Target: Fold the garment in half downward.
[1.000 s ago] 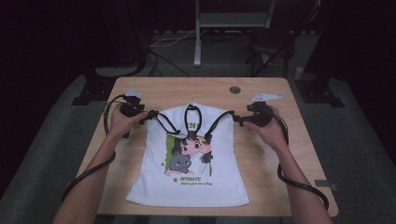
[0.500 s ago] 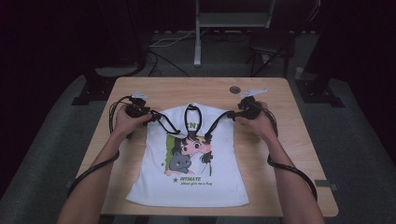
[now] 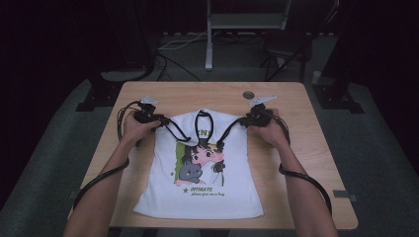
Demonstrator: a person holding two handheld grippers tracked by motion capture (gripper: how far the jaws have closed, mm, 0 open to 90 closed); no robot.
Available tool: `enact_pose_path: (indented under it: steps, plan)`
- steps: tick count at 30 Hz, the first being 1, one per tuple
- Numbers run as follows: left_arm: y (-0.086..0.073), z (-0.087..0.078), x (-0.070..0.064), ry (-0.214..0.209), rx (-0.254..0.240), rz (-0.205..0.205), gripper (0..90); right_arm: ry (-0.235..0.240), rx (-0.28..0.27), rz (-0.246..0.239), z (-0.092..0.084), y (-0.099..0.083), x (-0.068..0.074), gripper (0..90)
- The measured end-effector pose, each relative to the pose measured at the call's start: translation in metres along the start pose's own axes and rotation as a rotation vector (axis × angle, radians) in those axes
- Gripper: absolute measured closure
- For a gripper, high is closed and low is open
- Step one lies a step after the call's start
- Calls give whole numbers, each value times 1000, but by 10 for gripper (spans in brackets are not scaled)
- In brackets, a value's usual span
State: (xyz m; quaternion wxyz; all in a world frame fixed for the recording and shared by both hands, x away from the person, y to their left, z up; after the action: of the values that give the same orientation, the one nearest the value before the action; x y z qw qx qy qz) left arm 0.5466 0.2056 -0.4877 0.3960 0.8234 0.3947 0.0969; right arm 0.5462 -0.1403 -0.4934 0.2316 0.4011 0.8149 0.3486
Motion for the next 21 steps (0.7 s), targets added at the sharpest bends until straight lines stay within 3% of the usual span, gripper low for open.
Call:
enact_pose_path:
  steps: [3,7,11,14,21]
  plan:
    - [0,0,-2,-1,4,16,718,11,-7,-15,-1,0,4,660]
    - [0,1,-3,0,3,-2,795,34,-14,17,-1,0,6,738]
    - [1,-1,-2,-5,-15,-42,812,68,-25,80,-2,0,6,762]
    - [2,-3,-2,-15,-29,-52,814,106,-53,160,-8,2,4,778]
    - [17,-12,-3,-56,-125,-102,815,137,-113,209,-24,12,-2,792]
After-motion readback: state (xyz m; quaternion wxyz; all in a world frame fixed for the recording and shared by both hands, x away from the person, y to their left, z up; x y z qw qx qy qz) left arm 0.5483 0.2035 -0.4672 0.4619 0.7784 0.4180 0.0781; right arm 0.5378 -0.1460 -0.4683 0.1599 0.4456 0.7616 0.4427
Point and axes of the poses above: each handheld gripper's, and its own axes: z roughly forward along the jaws, y roughly out of its top, x roughly to its left, the point moved 8 cm from there along z, roughly forward along the jaws, and after that the axes turned 8 degrees about -y, right-handed, at the moved point
